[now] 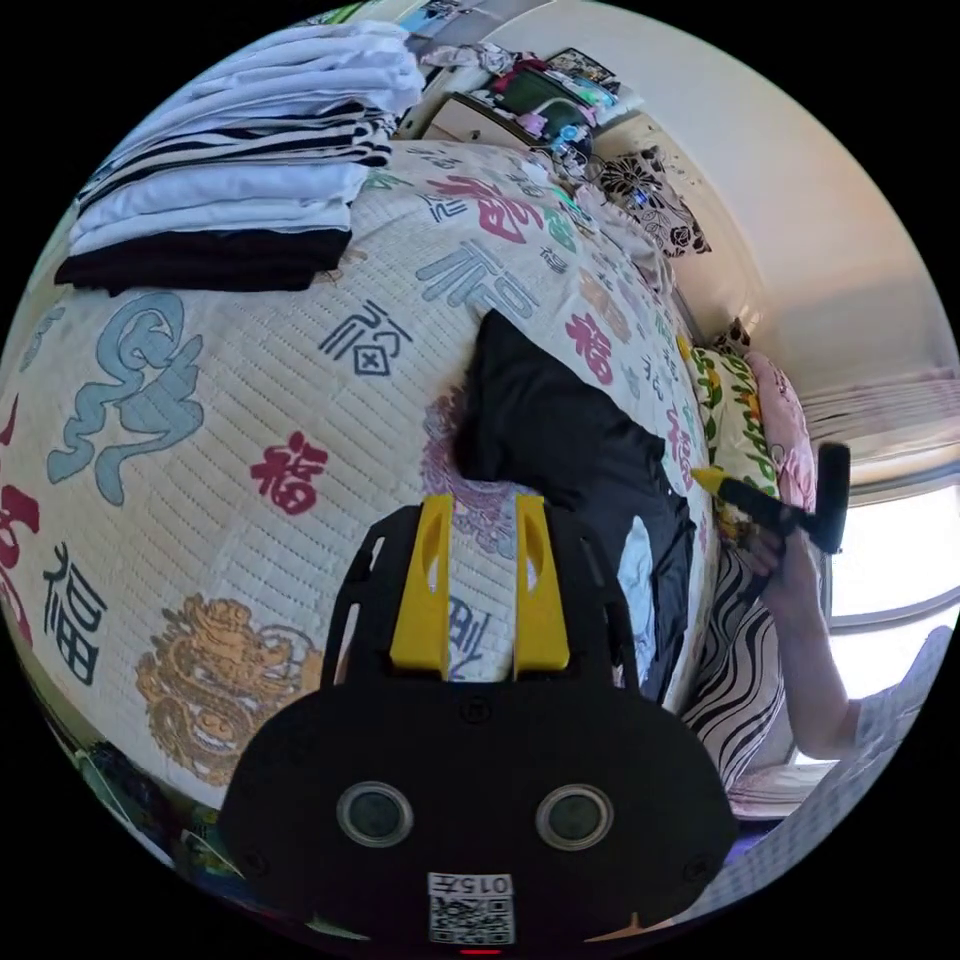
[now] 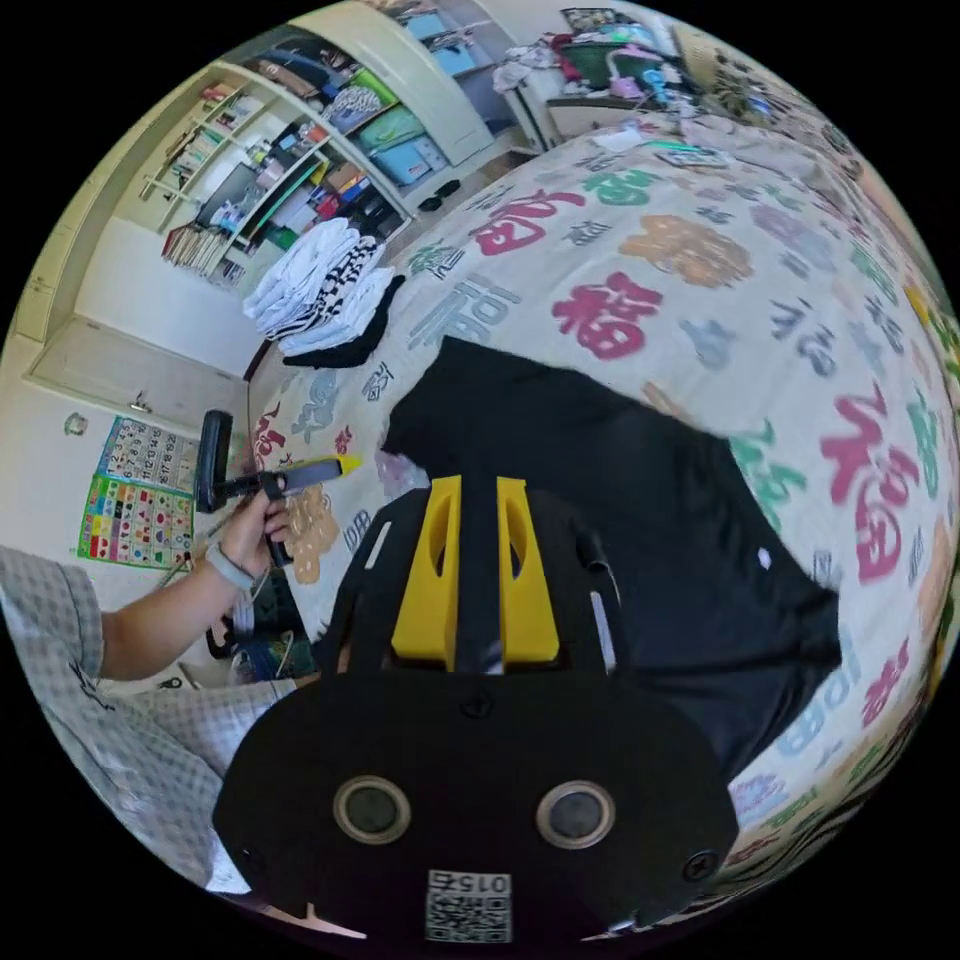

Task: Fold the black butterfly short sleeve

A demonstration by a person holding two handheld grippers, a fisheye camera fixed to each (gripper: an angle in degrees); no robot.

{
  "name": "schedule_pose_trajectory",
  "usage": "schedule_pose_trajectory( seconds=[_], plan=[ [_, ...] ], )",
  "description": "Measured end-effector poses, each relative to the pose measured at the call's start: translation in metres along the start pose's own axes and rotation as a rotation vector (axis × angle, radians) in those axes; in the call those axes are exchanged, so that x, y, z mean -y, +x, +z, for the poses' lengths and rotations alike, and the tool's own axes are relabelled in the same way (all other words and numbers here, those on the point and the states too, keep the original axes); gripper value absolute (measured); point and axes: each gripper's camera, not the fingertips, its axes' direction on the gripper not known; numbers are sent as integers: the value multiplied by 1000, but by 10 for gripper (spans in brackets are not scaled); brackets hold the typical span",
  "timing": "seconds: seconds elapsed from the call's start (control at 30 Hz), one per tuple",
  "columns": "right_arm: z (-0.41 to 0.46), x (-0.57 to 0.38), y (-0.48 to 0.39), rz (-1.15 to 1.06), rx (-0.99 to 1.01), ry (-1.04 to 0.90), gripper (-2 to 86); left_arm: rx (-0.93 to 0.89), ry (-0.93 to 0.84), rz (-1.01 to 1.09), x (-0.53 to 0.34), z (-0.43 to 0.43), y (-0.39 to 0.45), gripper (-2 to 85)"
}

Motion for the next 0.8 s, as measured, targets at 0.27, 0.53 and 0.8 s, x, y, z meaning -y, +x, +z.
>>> schedule_pose_trajectory(
  seconds=[0.27, 0.53, 0.8],
  plan=[
    [114, 175, -38, -121, -81, -233, 85, -58, -13, 26, 13, -12, -19, 93],
    [195, 243, -55, -267, -242, -449, 4, -148, 10, -19, 4, -41, -38, 14],
    [116, 228, -31, -263, -144, -234, -10, -202, 58, 92, -17, -78, 1, 0]
  ],
)
